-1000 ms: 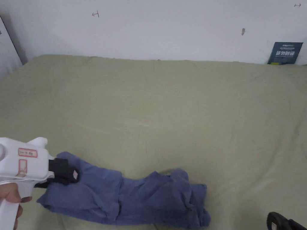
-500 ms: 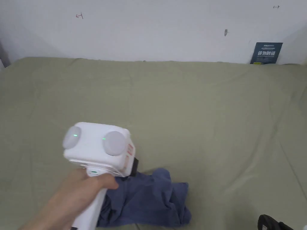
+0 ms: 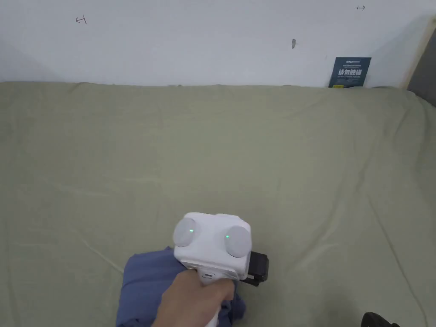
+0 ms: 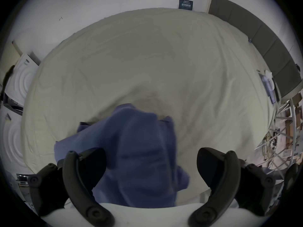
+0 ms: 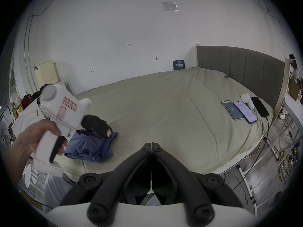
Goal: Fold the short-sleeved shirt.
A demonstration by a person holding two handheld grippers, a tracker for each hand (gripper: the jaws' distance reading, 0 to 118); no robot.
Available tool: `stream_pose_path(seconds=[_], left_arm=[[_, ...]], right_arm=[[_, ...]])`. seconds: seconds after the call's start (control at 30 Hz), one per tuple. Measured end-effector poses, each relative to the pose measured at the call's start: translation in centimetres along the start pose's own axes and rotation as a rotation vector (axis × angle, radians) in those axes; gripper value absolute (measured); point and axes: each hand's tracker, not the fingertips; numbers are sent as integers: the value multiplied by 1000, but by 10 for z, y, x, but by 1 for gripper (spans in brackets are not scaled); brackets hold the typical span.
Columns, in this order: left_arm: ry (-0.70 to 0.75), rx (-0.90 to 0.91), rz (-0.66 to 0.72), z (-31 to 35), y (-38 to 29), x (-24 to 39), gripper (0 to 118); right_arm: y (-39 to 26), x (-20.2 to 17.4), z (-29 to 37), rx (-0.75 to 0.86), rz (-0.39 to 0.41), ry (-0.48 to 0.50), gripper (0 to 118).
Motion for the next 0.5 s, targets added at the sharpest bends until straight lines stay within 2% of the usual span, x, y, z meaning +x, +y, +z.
stream_pose_path(seconds=[0.1,0.17,0.2,0.27,0.3,0.37,0.43,0.5], left_arm=[[-114,47,58,40,-1,-31,108],[-208,102,146,67,-6,-65,104],[-251,137,194,68,-8,-86,92],[-335,214,238,72,-18,-125,14],[-340,207,273,67,-22,-142,0],[-346,150,402,53,-34,-163,0],[-441,147,401,33,-41,-179,0],[-608,109,349,10,-40,-178,0]], right_arm=[[2,-1,-2,0,6,1,1],[2,-4,-5,-5,15,8,1],[1,-7,-6,-7,19,11,0],[0,-12,-9,-18,26,24,1],[0,-14,-11,-23,28,32,0],[-2,-19,-14,-31,30,45,0],[-3,-24,-17,-39,38,51,1],[-3,-27,-19,-48,39,60,1]])
